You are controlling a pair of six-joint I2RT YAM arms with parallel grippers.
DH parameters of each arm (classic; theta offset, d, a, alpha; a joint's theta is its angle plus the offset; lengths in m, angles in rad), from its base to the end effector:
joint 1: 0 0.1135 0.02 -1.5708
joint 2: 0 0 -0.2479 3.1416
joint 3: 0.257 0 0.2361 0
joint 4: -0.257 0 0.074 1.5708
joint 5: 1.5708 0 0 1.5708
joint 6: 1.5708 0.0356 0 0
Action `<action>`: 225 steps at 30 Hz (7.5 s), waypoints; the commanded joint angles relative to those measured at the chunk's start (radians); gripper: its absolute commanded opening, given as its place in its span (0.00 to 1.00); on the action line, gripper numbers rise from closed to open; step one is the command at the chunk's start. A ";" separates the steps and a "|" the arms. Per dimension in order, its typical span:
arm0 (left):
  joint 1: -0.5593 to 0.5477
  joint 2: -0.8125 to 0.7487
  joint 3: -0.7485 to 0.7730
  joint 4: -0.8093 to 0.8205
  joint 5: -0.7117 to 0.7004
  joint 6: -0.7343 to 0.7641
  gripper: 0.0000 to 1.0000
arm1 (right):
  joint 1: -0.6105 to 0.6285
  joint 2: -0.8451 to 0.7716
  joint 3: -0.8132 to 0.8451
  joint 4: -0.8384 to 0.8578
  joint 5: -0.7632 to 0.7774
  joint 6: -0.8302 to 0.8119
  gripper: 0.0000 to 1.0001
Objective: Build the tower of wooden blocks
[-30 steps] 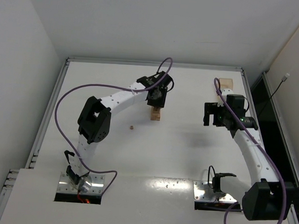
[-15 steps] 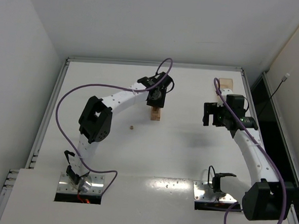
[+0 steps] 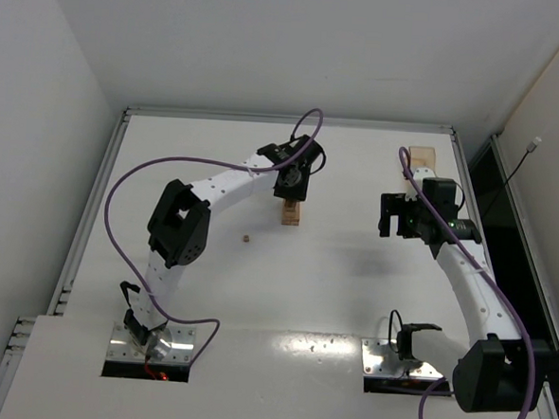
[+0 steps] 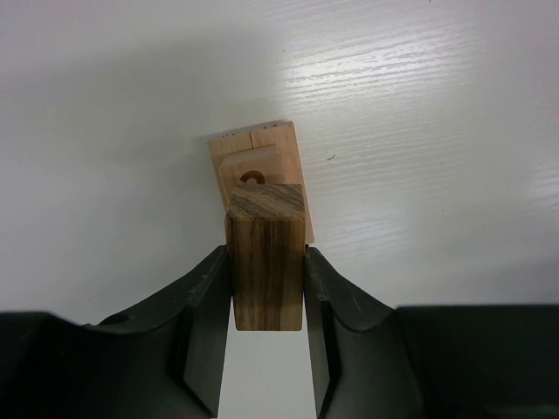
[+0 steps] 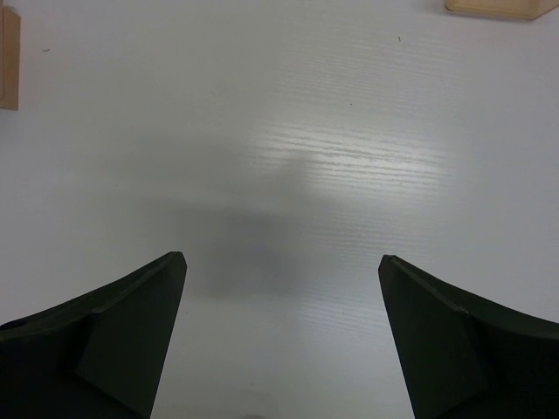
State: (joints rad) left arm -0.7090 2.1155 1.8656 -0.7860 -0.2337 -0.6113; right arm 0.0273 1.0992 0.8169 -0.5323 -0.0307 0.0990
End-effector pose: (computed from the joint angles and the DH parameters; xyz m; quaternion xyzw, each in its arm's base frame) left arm 0.3393 -0.2802 0.2337 0.0160 0.9582 -0.0721 0.2763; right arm 0.2185 0.0071 0.2487 0.0277 0.9289 0.0375 0.3675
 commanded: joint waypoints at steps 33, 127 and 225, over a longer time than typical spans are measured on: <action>0.016 -0.090 -0.017 0.020 -0.016 0.010 0.87 | -0.006 0.001 -0.041 0.029 -0.035 0.022 0.89; 1.007 -0.368 -0.379 0.157 0.557 0.188 0.99 | 0.793 1.154 0.821 0.144 -0.255 -0.387 0.00; 0.816 -0.523 -0.566 0.237 0.482 0.160 0.99 | 0.588 0.802 0.857 -0.009 0.328 0.466 0.49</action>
State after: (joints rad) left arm 0.1287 1.6215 1.3106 -0.5735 0.2359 -0.4866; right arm 0.6174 2.0232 1.6787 -0.6334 0.2375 0.6521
